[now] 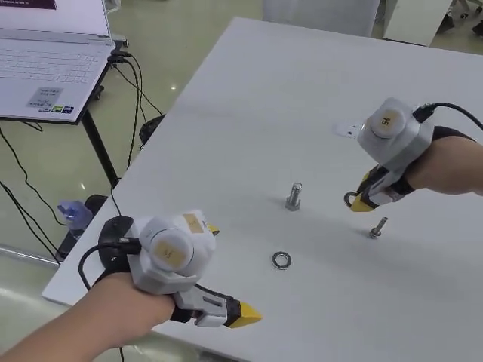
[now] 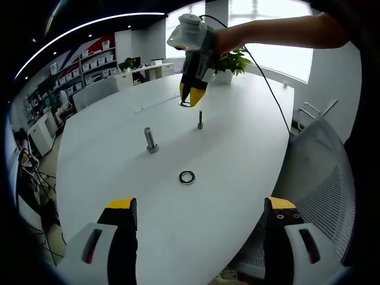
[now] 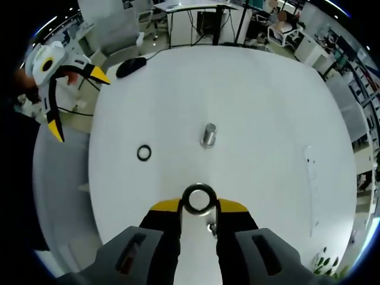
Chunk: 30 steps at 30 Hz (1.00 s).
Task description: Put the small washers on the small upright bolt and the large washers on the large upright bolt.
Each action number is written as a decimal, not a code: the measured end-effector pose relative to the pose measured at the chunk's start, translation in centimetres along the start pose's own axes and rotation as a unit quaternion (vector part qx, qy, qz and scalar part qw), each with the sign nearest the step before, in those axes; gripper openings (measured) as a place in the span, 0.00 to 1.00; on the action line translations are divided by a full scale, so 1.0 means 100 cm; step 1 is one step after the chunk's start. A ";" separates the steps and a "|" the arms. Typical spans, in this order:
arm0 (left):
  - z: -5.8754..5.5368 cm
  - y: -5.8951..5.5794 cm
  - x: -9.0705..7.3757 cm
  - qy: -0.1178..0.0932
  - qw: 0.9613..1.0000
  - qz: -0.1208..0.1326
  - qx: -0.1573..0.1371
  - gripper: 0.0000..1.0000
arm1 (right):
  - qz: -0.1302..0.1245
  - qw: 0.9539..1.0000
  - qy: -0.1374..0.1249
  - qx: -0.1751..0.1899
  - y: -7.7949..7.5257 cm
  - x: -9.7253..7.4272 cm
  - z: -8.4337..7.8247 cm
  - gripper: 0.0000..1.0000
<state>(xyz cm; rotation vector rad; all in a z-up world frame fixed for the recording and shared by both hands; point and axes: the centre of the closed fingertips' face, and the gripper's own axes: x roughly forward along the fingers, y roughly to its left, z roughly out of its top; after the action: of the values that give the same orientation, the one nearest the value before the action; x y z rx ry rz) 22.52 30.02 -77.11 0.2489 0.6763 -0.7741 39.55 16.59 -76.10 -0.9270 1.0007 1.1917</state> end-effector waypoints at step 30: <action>-0.006 0.003 0.004 0.003 1.000 -0.003 -0.003 0.88 | 0.011 1.000 -0.007 -0.028 -0.021 0.041 0.061 0.22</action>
<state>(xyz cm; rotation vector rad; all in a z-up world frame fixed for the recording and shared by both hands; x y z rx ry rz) 22.68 30.29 -77.81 0.2429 0.6849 -0.7768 42.71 23.28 -78.14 -0.9527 0.9729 1.2498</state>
